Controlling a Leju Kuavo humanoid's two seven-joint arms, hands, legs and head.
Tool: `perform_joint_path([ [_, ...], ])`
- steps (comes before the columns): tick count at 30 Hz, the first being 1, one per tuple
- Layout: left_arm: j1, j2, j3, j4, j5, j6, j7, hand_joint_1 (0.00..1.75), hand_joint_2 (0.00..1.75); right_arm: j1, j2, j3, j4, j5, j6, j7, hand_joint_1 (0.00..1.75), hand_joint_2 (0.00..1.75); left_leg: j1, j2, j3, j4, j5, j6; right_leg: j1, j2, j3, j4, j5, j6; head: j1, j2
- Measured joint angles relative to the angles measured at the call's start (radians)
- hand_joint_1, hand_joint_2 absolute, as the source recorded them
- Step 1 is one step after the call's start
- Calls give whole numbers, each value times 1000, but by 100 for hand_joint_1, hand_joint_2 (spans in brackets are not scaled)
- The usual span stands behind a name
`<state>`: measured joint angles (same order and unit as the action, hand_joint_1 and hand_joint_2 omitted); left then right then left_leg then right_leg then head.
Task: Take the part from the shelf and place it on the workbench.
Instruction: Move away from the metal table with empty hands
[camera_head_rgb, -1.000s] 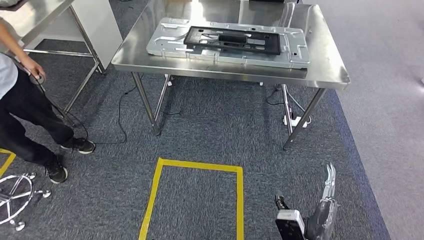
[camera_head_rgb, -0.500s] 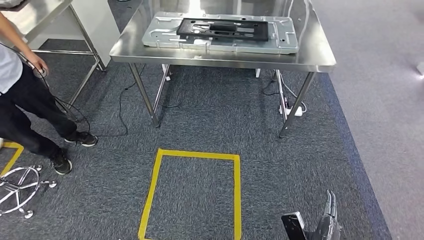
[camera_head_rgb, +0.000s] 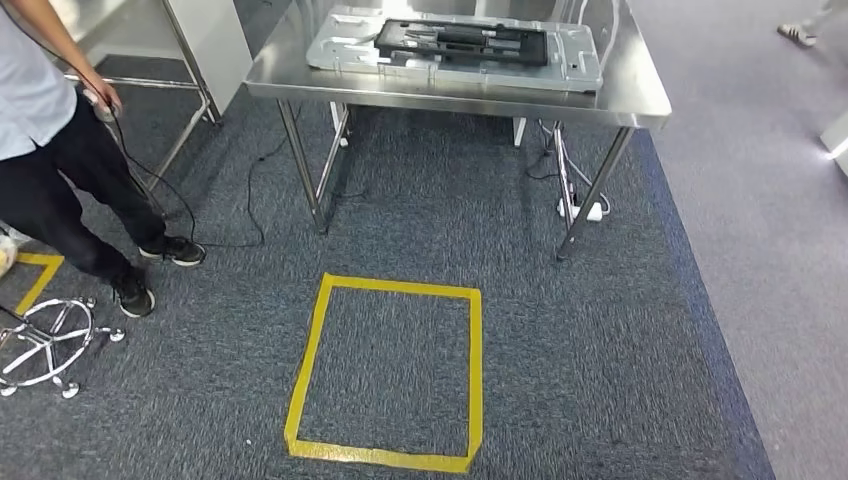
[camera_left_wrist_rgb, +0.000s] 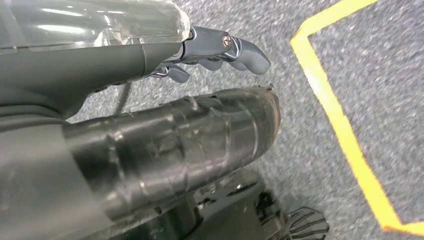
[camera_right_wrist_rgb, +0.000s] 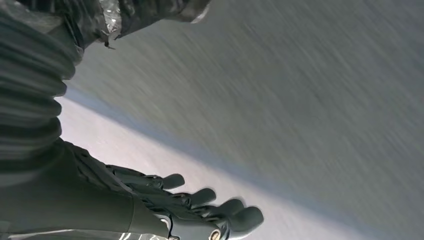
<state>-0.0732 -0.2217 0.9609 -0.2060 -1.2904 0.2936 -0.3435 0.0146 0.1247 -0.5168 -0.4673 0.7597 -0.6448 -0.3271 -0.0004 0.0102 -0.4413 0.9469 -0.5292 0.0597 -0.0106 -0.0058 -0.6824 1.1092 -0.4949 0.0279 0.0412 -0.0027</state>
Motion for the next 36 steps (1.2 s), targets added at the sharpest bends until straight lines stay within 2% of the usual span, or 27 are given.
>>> perform_joint_path([
  [1,0,0,0,0,0,-2,-1,0,0,-4,1,-9,37,2,28,32,0,0,-2,1,-13,1,10,4,-1,0,-15,62,-48,3,0,0],
  [2,1,0,0,0,-1,-5,-4,0,0,-8,3,-18,68,-4,65,61,0,0,-4,3,-27,3,20,4,-3,1,-27,125,-75,6,0,0],
  [3,1,0,0,0,-1,-10,-9,0,0,-12,7,-31,95,-19,107,82,0,0,-5,4,-41,6,28,4,-4,1,-31,173,-73,7,0,0],
  [4,2,0,0,0,-1,-14,-14,0,0,-16,12,-46,118,-42,153,97,0,0,-5,6,-55,11,36,2,-5,1,-23,193,-51,8,0,0],
  [5,1,0,0,0,0,-17,-20,0,0,-20,18,-65,136,-72,202,105,0,0,-6,6,-68,17,42,0,-5,1,4,177,-20,7,0,0],
  [6,1,0,1,0,0,-17,-24,0,0,-23,23,-85,149,-103,246,107,0,0,-6,6,-79,25,47,-3,-5,1,49,125,4,5,0,0],
  [7,0,0,1,0,1,-16,-27,0,0,-27,29,-105,159,-130,282,108,0,0,-7,6,-89,33,50,-6,-4,1,104,52,7,2,0,0],
  [9,0,0,3,0,3,-15,-29,0,0,-36,38,-143,177,-160,326,108,0,0,-10,7,-100,47,54,-15,0,2,187,-72,-21,-9,0,0],
  [10,-1,0,4,0,3,-15,-29,0,0,-40,42,-159,185,-164,334,109,0,0,-10,8,-105,51,57,-21,3,2,202,-102,-35,-15,-1,0],
  [12,-2,-1,6,0,4,-14,-28,0,0,-44,49,-185,199,-160,348,121,0,0,-8,10,-109,59,59,-33,3,3,199,-116,-34,-30,-1,0],
  [13,-2,-1,7,0,4,-14,-26,0,0,-46,51,-193,205,-152,357,131,0,0,-6,8,-116,73,46,-39,1,4,195,-118,-28,-37,-1,0],
  [15,1,-1,10,0,4,-13,-24,0,0,-48,53,-199,214,-128,374,157,0,0,-2,1,-149,155,-19,-48,1,4,184,-121,-17,-52,-2,0],
  [17,4,-1,12,0,5,-11,-24,0,0,-48,53,-201,220,-106,385,184,0,0,2,-1,-197,282,-90,-54,4,8,168,-118,-8,-58,-2,0],
  [18,5,-1,13,0,6,-10,-24,0,0,-48,53,-201,224,-99,389,196,0,0,3,-1,-208,322,-103,-56,6,12,161,-116,-4,-59,-2,0],
  [19,6,-1,14,0,7,-9,-24,0,0,-48,53,-201,227,-94,392,206,0,0,4,-1,-203,328,-95,-56,7,17,155,-112,-1,-58,-2,0],
  [20,7,-1,14,0,8,-8,-25,0,0,-48,55,-201,230,-90,395,216,0,0,4,-3,-180,297,-71,-55,7,24,150,-109,1,-56,-2,0],
  [22,8,-1,15,0,8,-4,-25,0,0,-48,58,-201,235,-82,401,233,0,0,4,-26,-104,169,-12,-46,7,36,142,-101,4,-53,-2,0],
  [24,10,-1,18,0,9,0,-25,0,0,-50,63,-201,239,-75,406,247,0,0,3,-56,-52,74,12,-38,7,51,132,-94,8,-45,-2,0],
  [25,11,0,19,0,10,2,-24,0,0,-52,64,-201,240,-73,408,252,0,0,2,-62,-46,57,10,-35,6,58,127,-92,12,-39,-2,0],
  [27,12,-1,20,0,10,3,-24,0,0,-52,65,-201,241,-65,410,261,0,0,4,-50,-47,44,13,-30,6,71,120,-90,19,-27,-2,0],
  [28,12,-1,21,0,10,3,-24,0,0,-52,66,-200,242,-61,411,266,0,0,6,-41,-46,37,16,-25,6,67,115,-82,14,-22,-2,0],
  [30,11,-1,21,0,11,3,-24,0,0,-51,66,-200,244,-51,416,276,0,0,11,-22,-46,26,26,-15,7,43,83,-17,-30,-14,0,0],
  [32,13,-1,22,0,11,3,-25,0,0,-51,66,-199,245,-44,421,284,0,0,9,-2,-53,27,29,-11,5,22,22,112,-98,-7,2,0],
  [33,14,-1,22,0,11,3,-24,0,0,-51,66,-198,245,-42,423,287,0,0,9,9,-57,28,29,-11,3,19,-2,166,-117,-4,2,0],
  [34,14,-1,23,0,11,3,-24,0,0,-50,66,-198,245,-40,423,289,0,0,8,20,-59,29,29,-11,1,17,-10,189,-118,-2,2,0],
  [35,14,-2,24,0,12,3,-24,0,0,-49,66,-198,245,-38,423,291,0,0,8,30,-61,31,28,-12,-1,13,4,169,-99,-1,2,0],
  [36,14,-2,25,0,12,3,-24,0,0,-48,66,-198,245,-35,424,293,0,0,9,39,-60,33,26,-14,-3,6,36,114,-68,0,2,0],
])
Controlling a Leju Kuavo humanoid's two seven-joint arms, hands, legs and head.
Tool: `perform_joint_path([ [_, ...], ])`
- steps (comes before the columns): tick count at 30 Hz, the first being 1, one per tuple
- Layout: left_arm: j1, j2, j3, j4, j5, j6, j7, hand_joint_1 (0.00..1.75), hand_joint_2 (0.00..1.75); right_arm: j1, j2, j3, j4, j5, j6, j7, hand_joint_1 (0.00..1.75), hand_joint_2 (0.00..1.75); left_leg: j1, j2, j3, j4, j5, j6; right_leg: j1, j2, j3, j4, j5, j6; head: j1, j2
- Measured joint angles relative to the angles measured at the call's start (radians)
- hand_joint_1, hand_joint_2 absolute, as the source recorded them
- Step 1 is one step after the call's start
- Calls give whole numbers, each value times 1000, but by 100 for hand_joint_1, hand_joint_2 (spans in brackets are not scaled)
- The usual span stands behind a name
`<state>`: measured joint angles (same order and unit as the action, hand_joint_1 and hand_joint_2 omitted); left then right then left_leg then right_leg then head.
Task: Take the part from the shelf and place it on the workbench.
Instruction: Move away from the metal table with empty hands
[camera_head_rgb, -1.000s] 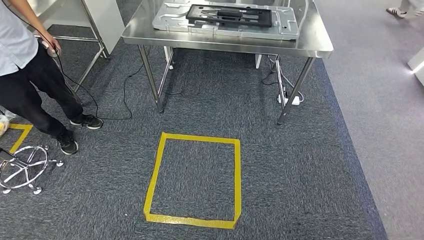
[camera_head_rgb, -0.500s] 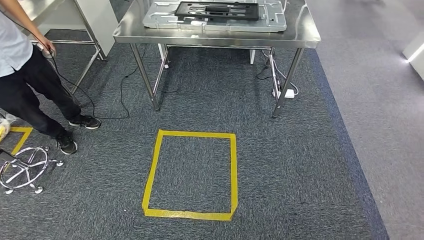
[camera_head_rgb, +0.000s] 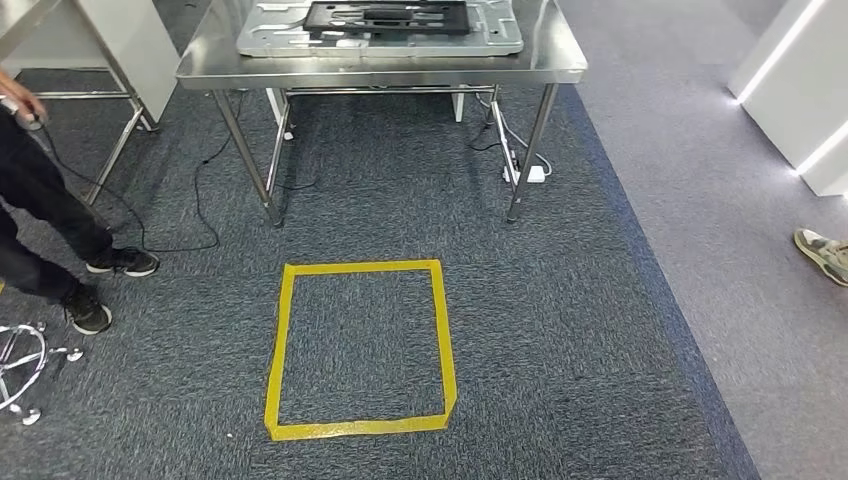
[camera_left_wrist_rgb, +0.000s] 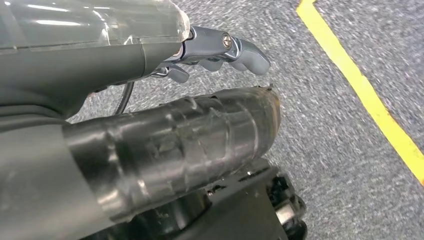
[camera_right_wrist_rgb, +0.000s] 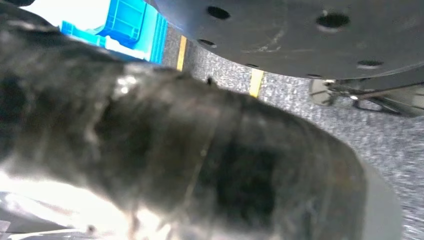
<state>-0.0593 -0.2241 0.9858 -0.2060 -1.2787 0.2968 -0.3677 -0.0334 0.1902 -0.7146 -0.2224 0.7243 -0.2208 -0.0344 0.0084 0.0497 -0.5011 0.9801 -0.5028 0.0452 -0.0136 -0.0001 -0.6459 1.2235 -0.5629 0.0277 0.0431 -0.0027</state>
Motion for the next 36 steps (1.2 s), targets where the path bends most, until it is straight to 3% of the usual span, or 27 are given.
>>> perform_joint_path([
  [2,-1,-1,1,0,0,0,0,0,0,-1,0,2,0,7,4,4,0,0,-3,15,1,8,-6,-9,1,-35,75,-138,51,-3,0,0],
  [3,-2,-1,2,0,0,0,0,0,0,-2,0,3,0,10,8,5,0,0,-5,22,1,12,-9,-15,3,-47,95,-179,61,-8,-1,0],
  [4,-2,-1,3,0,0,0,0,0,0,-2,0,5,1,13,12,7,0,0,-8,27,1,15,-11,-19,5,-54,102,-198,63,-13,-2,0],
  [6,-4,-1,4,0,0,0,1,0,0,-1,0,8,2,20,17,11,0,0,-8,38,3,17,-13,-28,8,-39,98,-200,65,-26,-3,0],
  [8,-6,-1,4,0,-1,0,0,0,0,0,0,12,3,28,21,16,0,0,-3,21,-5,41,-35,-39,7,-25,97,-205,70,-38,-3,0],
  [9,-7,-1,4,0,-1,0,0,0,0,-1,0,15,3,32,25,18,0,0,-2,3,-21,78,-61,-42,6,-19,96,-207,73,-44,-3,0],
  [11,-5,-1,5,0,-1,0,0,0,0,-3,0,21,4,39,32,23,0,0,0,-31,-81,206,-126,-45,9,-4,92,-206,76,-51,-4,0],
  [12,-3,-1,6,0,-1,1,0,0,0,-3,0,23,4,43,34,26,0,0,0,-37,-111,268,-147,-44,11,6,90,-205,77,-53,-4,0],
  [13,-2,-1,7,0,0,1,0,0,0,-3,0,26,4,47,36,29,0,0,0,-40,-129,302,-149,-42,14,16,88,-204,77,-54,-4,0],
  [14,-2,-1,8,0,0,1,0,0,0,-2,0,27,5,50,37,31,0,0,-1,-42,-130,299,-131,-38,16,27,88,-202,77,-54,-3,0],
  [15,-2,-1,9,0,0,1,0,0,0,-2,0,29,5,53,39,34,0,0,-2,-46,-113,256,-96,-31,18,38,89,-200,77,-54,-3,0],
  [17,-2,0,11,0,-1,1,0,0,0,-3,1,34,6,60,44,39,0,0,-5,-78,-60,127,-24,-16,20,58,88,-198,77,-53,-3,0],
  [18,-3,0,12,0,-1,1,0,0,0,-5,1,37,6,63,46,42,0,0,-7,-95,-39,76,-6,-11,20,67,85,-196,78,-51,-3,0],
  [20,-4,1,13,0,-1,1,0,0,0,-6,2,44,8,67,50,46,0,0,-10,-110,-26,37,-2,-7,16,83,76,-194,83,-43,-3,0],
  [22,-4,1,13,0,-1,1,0,0,0,-4,2,47,8,68,51,50,0,0,-10,-94,-22,24,4,-3,11,93,71,-194,87,-31,-3,0],
  [24,-4,1,14,0,-1,2,0,0,0,-3,1,48,9,70,51,54,0,0,-7,-74,-16,6,15,6,13,67,54,-157,62,-21,-2,0],
  [26,-4,1,14,0,-1,2,-1,0,0,-4,0,48,9,74,51,59,0,0,-8,-52,-14,-1,19,12,13,28,4,-52,2,-13,0,0],
  [27,-3,1,14,0,-1,2,-1,0,0,-5,-1,48,9,75,51,62,0,0,-9,-40,-16,1,19,13,10,20,-24,7,-25,-9,0,0],
  [28,-3,1,14,0,-1,2,-1,0,0,-5,-1,49,9,77,51,63,0,0,-10,-29,-18,4,18,13,6,16,-43,46,-36,-5,0,0],
  [29,-2,1,14,0,-1,2,-1,0,0,-5,-1,49,9,78,50,64,0,0,-11,-17,-19,6,16,13,2,11,-45,54,-30,-1,0,0],
  [31,-4,1,14,0,-1,2,-1,0,0,-4,-2,49,9,79,49,64,0,0,-9,3,-20,13,11,9,-6,-4,7,-36,26,6,0,0],
  [33,-4,1,14,0,-1,2,-1,0,0,-5,-3,49,9,79,47,64,0,0,-9,18,-20,23,3,0,-6,-35,70,-153,66,3,0,0],
  [35,-5,0,14,0,-1,2,0,0,0,-5,-3,49,9,81,46,64,0,0,-10,29,-19,27,-2,-13,2,-49,87,-192,69,-9,0,0],
  [36,-6,0,14,0,-1,2,0,0,0,-4,-2,49,9,82,45,64,0,0,-11,34,-16,27,-3,-19,5,-44,86,-193,72,-15,0,0],
])
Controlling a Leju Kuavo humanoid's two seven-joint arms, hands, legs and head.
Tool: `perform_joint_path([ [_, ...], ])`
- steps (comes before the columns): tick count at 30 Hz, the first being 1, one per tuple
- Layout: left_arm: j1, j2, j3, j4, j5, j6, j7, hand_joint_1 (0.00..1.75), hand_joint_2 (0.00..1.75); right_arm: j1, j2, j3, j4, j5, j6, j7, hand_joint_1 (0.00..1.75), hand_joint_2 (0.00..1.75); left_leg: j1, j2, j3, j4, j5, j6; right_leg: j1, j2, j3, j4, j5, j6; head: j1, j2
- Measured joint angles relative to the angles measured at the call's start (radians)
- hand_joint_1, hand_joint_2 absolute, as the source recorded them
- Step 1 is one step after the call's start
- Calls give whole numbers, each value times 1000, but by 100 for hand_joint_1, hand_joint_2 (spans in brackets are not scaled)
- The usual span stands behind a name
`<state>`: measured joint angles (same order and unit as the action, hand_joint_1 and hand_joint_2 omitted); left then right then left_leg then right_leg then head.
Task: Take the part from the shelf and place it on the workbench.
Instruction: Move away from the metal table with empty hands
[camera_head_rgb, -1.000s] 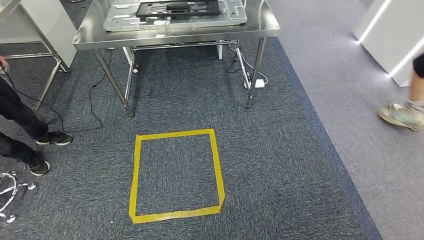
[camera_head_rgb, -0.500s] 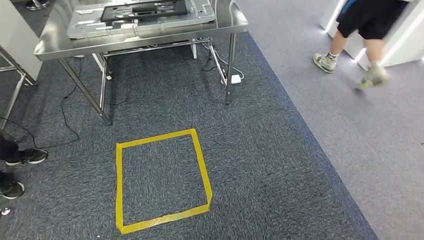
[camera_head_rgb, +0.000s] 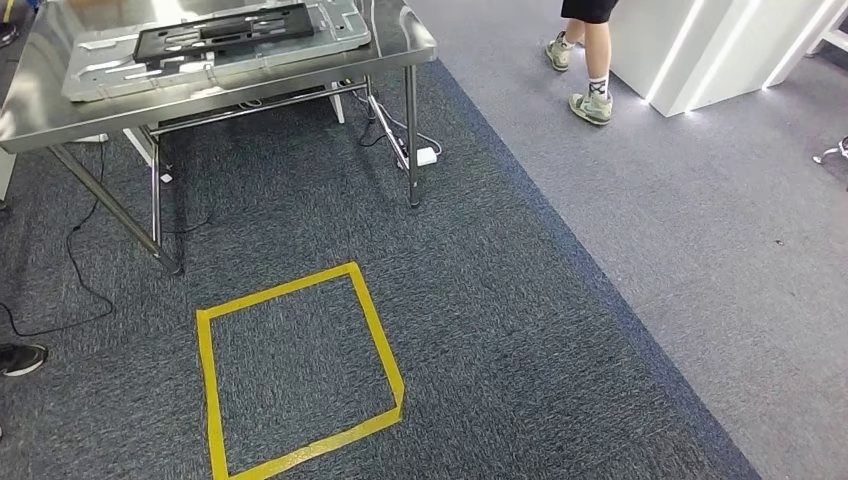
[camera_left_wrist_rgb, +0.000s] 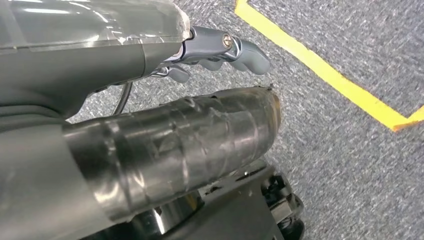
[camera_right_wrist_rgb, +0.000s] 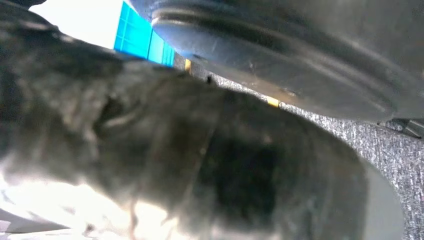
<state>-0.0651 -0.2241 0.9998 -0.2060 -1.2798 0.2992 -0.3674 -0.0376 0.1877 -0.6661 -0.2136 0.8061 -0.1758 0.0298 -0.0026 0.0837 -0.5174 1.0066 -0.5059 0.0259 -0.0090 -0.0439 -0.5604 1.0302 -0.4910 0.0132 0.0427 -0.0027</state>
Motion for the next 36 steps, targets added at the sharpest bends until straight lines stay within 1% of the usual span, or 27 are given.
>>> perform_joint_path([
  [1,-1,0,0,0,0,0,0,0,0,1,0,0,0,1,-3,-1,0,0,1,4,2,-1,-1,-6,0,8,0,0,1,-7,0,0],
  [3,-3,-1,0,0,0,0,0,0,0,2,0,0,0,2,-12,-8,0,0,4,-15,-4,23,-24,-16,-4,22,0,-8,9,-21,-1,0],
  [4,-3,-2,0,0,0,0,0,0,0,2,0,0,0,2,-17,-15,0,0,6,-33,-20,61,-51,-20,-6,29,-1,-11,13,-27,0,0],
  [6,0,-2,0,0,-1,0,0,0,0,1,0,0,0,2,-23,-31,0,0,9,-65,-75,187,-120,-24,-3,44,-6,-10,16,-33,-1,0],
  [7,2,-2,0,0,-1,0,1,0,0,2,0,0,0,2,-26,-39,0,0,9,-71,-103,246,-142,-24,-1,54,-9,-9,17,-34,-1,0],
  [8,4,-2,0,0,-2,0,2,0,0,2,0,0,0,1,-29,-47,0,0,9,-73,-118,278,-145,-23,1,64,-10,-7,17,-35,-1,0],
  [9,5,-2,0,0,-2,1,2,0,0,2,0,0,0,1,-31,-54,0,0,9,-75,-116,273,-127,-21,2,75,-11,-6,17,-35,-1,0],
  [10,5,-2,0,0,-2,1,2,0,0,2,0,0,0,1,-33,-59,0,0,9,-79,-96,228,-94,-17,3,86,-10,-4,17,-35,-1,0],
  [12,5,-2,0,0,-3,2,2,0,0,1,0,0,0,0,-34,-68,0,0,8,-109,-36,94,-26,-8,4,106,-10,-1,17,-32,-1,0],
  [14,5,-2,0,0,-4,3,1,0,0,-1,0,-1,0,-2,-34,-72,0,0,7,-137,-7,19,-4,-2,4,124,-16,2,19,-24,0,0],
  [15,4,-2,0,0,-4,3,1,0,0,-1,0,-1,0,-3,-35,-72,0,0,5,-139,-5,12,-6,1,3,132,-19,2,22,-17,0,0],
  [16,3,-2,0,0,-5,4,1,0,0,0,0,-1,0,-4,-35,-72,0,0,6,-132,-4,8,-4,5,2,139,-21,0,25,-11,0,0],
  [17,2,-2,0,0,-5,4,1,0,0,1,0,-2,0,-4,-36,-72,0,0,7,-121,-2,3,1,11,1,138,-23,3,24,-6,0,0],
  [18,1,-2,0,0,-6,5,2,0,0,2,-1,-2,0,-4,-37,-72,0,0,8,-112,1,-4,7,18,2,125,-29,14,14,-2,1,0],
  [19,1,-3,0,0,-7,6,2,0,0,2,-1,-2,0,-5,-39,-71,0,0,9,-101,2,-11,12,26,3,106,-43,44,-7,2,1,0],
  [21,3,-3,0,0,-9,7,2,0,0,1,-2,-2,0,-4,-41,-66,0,0,7,-79,1,-15,15,33,2,67,-95,156,-71,9,3,0],
  [22,4,-3,0,0,-9,8,2,0,0,1,-2,-2,0,-4,-41,-61,0,0,5,-66,-1,-14,15,34,0,60,-124,217,-97,13,3,0],
  [23,5,-3,0,0,-10,8,3,0,0,1,-2,-2,0,-3,-41,-56,0,0,4,-54,-2,-14,15,34,-2,56,-141,256,-107,16,3,0],
  [24,5,-3,0,0,-8,9,3,0,0,2,-2,-3,0,-1,-41,-53,0,0,3,-44,-2,-13,13,34,-5,53,-141,260,-97,18,3,0],
  [25,5,-3,0,0,-7,10,3,0,0,3,-2,-3,0,0,-41,-50,0,0,3,-34,-1,-12,12,32,-6,49,-121,224,-71,19,3,0],
  [26,4,-3,0,0,-5,10,3,0,0,3,-2,-3,0,3,-40,-47,0,0,3,-26,0,-11,10,30,-7,39,-84,158,-37,19,3,0],
  [28,3,-3,1,0,-2,10,4,0,0,1,-2,-3,0,7,-38,-43,0,0,0,-11,3,-7,3,20,-1,9,-20,35,4,10,3,0],
  [29,3,-3,1,0,-1,10,4,0,0,0,-2,-3,0,10,-36,-42,0,0,-2,-5,4,-5,0,15,2,1,-5,4,9,4,2,0],
  [30,2,-3,1,0,0,10,5,0,0,-1,-2,-3,0,12,-35,-41,0,0,-4,0,6,-5,-3,9,5,0,-3,-4,6,-3,2,0],
  [32,-1,-2,2,0,0,11,6,0,0,1,-1,-3,0,16,-33,-39,0,0,-1,5,10,-3,-7,-2,5,16,-4,-8,10,-15,1,0],
  [34,-1,-2,3,0,1,11,6,0,0,0,-1,-3,0,18,-33,-37,0,0,3,-25,-3,36,-38,-12,1,30,-2,-15,16,-28,1,0],
  [36,1,-2,5,0,3,10,5,0,0,-3,-1,-3,0,19,-33,-34,0,0,6,-64,-53,148,-103,-18,1,44,-3,-17,20,-36,1,0],
])
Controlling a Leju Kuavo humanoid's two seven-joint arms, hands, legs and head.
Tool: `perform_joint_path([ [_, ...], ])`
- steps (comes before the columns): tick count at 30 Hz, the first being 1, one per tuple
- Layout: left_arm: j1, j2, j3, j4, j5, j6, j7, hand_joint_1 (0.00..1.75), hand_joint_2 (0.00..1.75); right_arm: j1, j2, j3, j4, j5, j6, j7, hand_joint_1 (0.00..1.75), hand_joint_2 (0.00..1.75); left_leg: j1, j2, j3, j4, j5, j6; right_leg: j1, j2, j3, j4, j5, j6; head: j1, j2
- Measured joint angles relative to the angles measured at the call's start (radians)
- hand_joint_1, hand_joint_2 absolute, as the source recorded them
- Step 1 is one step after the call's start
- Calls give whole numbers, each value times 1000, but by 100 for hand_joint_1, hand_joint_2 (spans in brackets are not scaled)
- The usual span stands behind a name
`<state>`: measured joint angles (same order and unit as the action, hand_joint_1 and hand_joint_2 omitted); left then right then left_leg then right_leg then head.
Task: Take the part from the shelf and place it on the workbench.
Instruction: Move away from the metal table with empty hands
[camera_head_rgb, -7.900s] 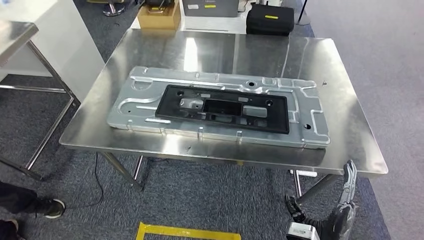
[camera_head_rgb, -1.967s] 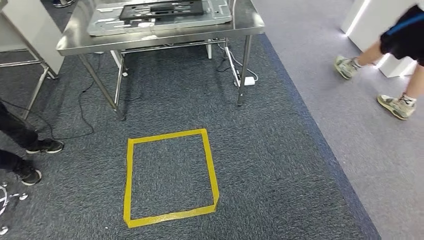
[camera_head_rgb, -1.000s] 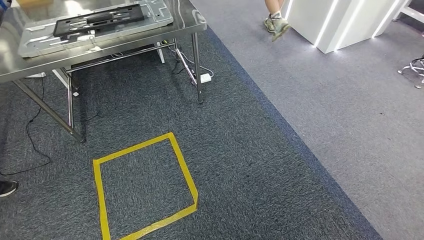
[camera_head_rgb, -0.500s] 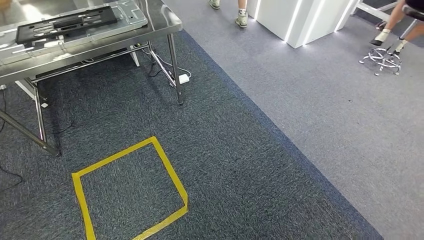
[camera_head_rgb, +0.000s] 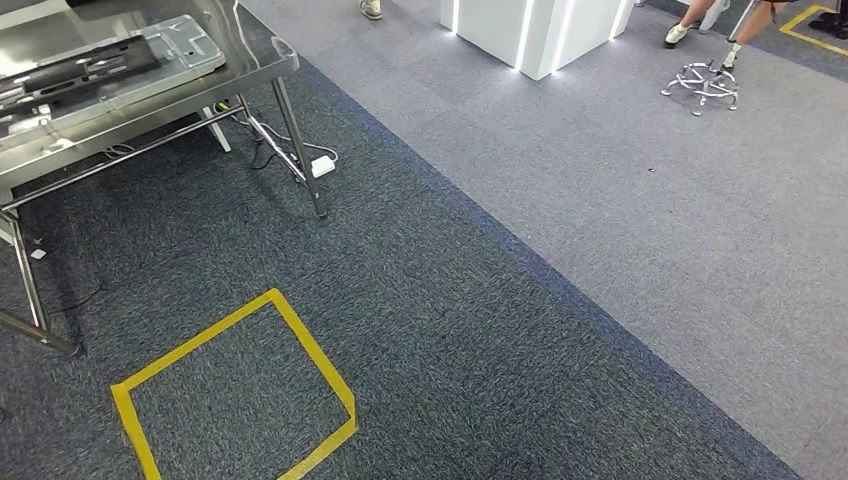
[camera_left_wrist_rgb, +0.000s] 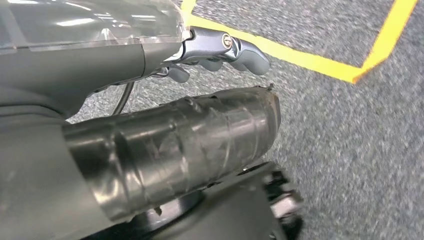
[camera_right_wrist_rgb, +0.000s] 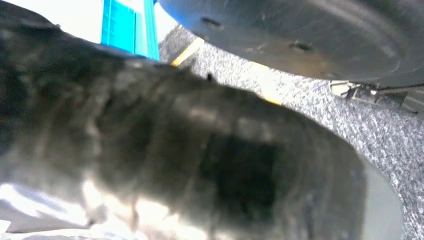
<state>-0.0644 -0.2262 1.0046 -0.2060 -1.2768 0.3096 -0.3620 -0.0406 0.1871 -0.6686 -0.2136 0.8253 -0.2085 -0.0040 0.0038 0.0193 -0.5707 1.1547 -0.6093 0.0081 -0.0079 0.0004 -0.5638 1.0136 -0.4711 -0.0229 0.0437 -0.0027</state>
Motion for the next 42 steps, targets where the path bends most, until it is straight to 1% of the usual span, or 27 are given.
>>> perform_joint_path([
  [2,3,0,2,0,3,0,0,0,0,-1,0,0,0,1,0,2,0,0,1,-10,-56,117,-43,-2,2,18,-3,2,1,-3,0,0],
  [3,5,0,3,0,4,0,0,0,0,0,0,0,0,1,1,4,0,0,1,-11,-66,133,-36,-1,3,29,-3,4,1,-3,0,0],
  [5,5,1,3,0,5,0,-2,0,0,-1,0,0,0,1,1,7,0,0,2,-19,-33,53,30,2,2,52,-3,9,0,-2,0,0],
  [7,5,1,5,0,6,0,-4,0,0,-2,2,0,0,2,1,10,0,0,4,-57,21,-75,88,8,3,73,-5,14,-1,3,0,0],
  [9,4,1,7,0,7,0,-5,0,0,-4,3,0,0,2,2,12,0,0,3,-81,43,-133,101,14,2,91,-11,16,1,14,1,0],
  [11,2,2,8,0,7,0,-6,0,0,-2,3,0,0,3,2,13,0,0,2,-68,46,-141,105,24,0,103,-15,15,4,27,1,0],
  [13,1,2,9,0,6,0,-6,0,0,-1,3,0,0,3,2,13,0,0,5,-46,51,-153,115,38,1,75,-28,42,-17,35,2,0],
  [15,3,2,9,0,6,0,-6,0,0,-3,3,0,0,3,2,13,0,0,5,-22,50,-159,120,47,2,30,-74,144,-80,41,3,0],
  [16,4,2,10,0,6,0,-6,0,0,-4,3,0,0,3,2,13,0,0,4,-10,49,-159,120,48,1,19,-106,210,-113,43,4,0],
  [17,5,2,10,0,6,0,-6,0,0,-5,3,0,0,3,2,13,0,0,3,3,48,-159,120,48,-1,14,-130,263,-132,46,4,0],
  [18,6,2,10,0,6,0,-6,0,0,-4,3,0,0,3,2,13,0,0,2,15,47,-159,119,48,-3,10,-139,286,-133,48,4,0],
  [19,6,2,10,0,6,0,-6,0,0,-3,2,0,0,3,2,13,0,0,2,25,47,-158,118,47,-5,7,-129,270,-114,49,4,0],
  [20,5,2,10,0,6,0,-6,0,0,-3,2,0,0,3,2,13,0,0,3,35,49,-158,117,45,-6,-1,-100,217,-83,50,4,0],
  [22,4,2,10,0,6,0,-6,0,0,-3,2,0,0,4,2,13,0,0,0,51,53,-155,110,37,-4,-39,-27,79,-29,46,4,0],
  [24,3,2,10,0,7,0,-6,0,0,-4,2,0,0,7,4,15,0,0,-5,64,57,-152,104,26,2,-61,4,13,-16,36,2,0],
  [26,0,2,10,0,7,1,-6,0,0,-3,2,0,0,13,5,19,0,0,-6,76,62,-151,100,15,4,-46,3,10,-16,25,2,0],
  [28,-2,2,11,0,7,1,-6,0,0,-2,2,0,0,17,5,22,0,0,-1,50,57,-129,79,3,2,-30,5,5,-12,13,2,0],
  [29,-2,2,11,0,7,1,-5,0,0,-3,2,0,0,18,5,23,0,0,1,29,42,-91,53,-1,1,-22,6,3,-10,8,2,0],
  [31,1,2,12,0,7,1,-3,0,0,-4,2,0,0,19,5,24,0,0,3,-4,-16,35,-12,-5,2,-4,5,3,-9,1,2,0],
  [32,3,2,12,0,7,1,-2,0,0,-5,2,0,0,21,6,24,0,0,3,-8,-47,97,-34,-5,3,7,5,4,-9,-1,2,0],
  [33,5,2,13,0,7,1,-2,0,0,-5,2,0,0,22,6,24,0,0,3,-10,-66,131,-37,-4,5,18,5,5,-9,-2,2,0],
  [34,6,2,14,0,7,1,-1,0,0,-4,2,0,0,24,7,25,0,0,3,-11,-68,128,-19,-1,6,30,5,7,-10,-2,2,0],
  [35,6,2,15,0,7,1,-1,0,0,-4,2,0,0,26,7,25,0,0,2,-15,-52,86,16,4,7,42,5,9,-10,-2,2,0],
  [37,6,3,18,0,7,1,-1,0,0,-5,3,0,0,28,8,25,0,0,1,-49,3,-48,88,18,8,63,5,11,-10,-1,2,0],
  [38,6,3,18,0,7,1,-1,0,0,-5,3,0,0,29,7,26,0,0,0,-68,23,-99,107,23,7,73,4,12,-9,2,2,0],
  [40,3,4,19,0,5,1,-1,0,0,-5,3,0,0,32,7,27,0,0,-4,-85,37,-138,112,28,3,89,-2,12,-7,13,2,0],
  [42,2,3,19,0,4,1,0,0,0,-4,3,0,0,35,7,31,0,0,-3,-67,44,-152,121,35,1,94,-4,10,-4,25,2,0],
])
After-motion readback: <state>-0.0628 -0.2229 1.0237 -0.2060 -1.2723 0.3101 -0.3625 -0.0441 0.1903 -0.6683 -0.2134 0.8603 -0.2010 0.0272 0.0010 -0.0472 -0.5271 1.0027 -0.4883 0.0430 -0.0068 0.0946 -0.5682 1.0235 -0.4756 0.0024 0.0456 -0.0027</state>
